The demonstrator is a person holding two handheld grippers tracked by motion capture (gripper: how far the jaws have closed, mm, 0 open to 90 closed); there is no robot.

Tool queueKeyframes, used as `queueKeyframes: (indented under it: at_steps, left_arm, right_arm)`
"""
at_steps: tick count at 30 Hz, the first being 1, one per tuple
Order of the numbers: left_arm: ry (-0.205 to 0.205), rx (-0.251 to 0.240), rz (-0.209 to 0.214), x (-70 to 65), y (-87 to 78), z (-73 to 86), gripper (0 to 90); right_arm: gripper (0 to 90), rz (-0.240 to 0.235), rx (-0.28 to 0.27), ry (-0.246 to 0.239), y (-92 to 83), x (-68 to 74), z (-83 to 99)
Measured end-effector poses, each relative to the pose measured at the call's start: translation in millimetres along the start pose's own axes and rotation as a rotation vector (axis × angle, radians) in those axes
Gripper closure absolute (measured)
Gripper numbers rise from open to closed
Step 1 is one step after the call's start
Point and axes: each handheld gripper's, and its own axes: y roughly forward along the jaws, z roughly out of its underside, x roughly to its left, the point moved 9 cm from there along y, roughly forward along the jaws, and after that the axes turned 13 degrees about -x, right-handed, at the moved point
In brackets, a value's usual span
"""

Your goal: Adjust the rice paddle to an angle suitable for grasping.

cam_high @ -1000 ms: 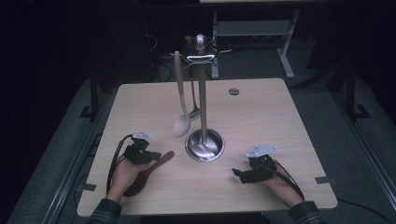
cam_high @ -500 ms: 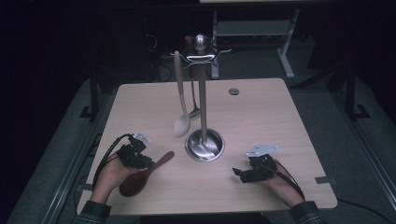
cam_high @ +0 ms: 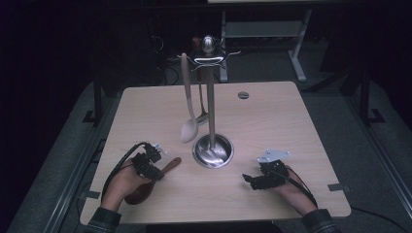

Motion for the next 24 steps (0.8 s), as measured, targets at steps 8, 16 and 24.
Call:
queueKeyframes:
  at_steps: [8,16,24]
  left_arm:
    - [-0.024,0.048,-0.042,1.0,1.6,-2.6,76.8]
    - [-0.021,0.059,-0.063,0.2,1.9,-3.0,77.7]
    - [-0.059,-0.004,-0.034,4.5,-0.4,-1.3,78.3]
  right_arm:
    - [16.9,0.0,0.003,0.003,-0.2,1.0,0.2]
    - [16.9,0.001,0.002,0.0,-0.1,1.5,0.0]
    - [16.9,0.004,-0.003,0.007,-0.6,-0.9,-0.6]
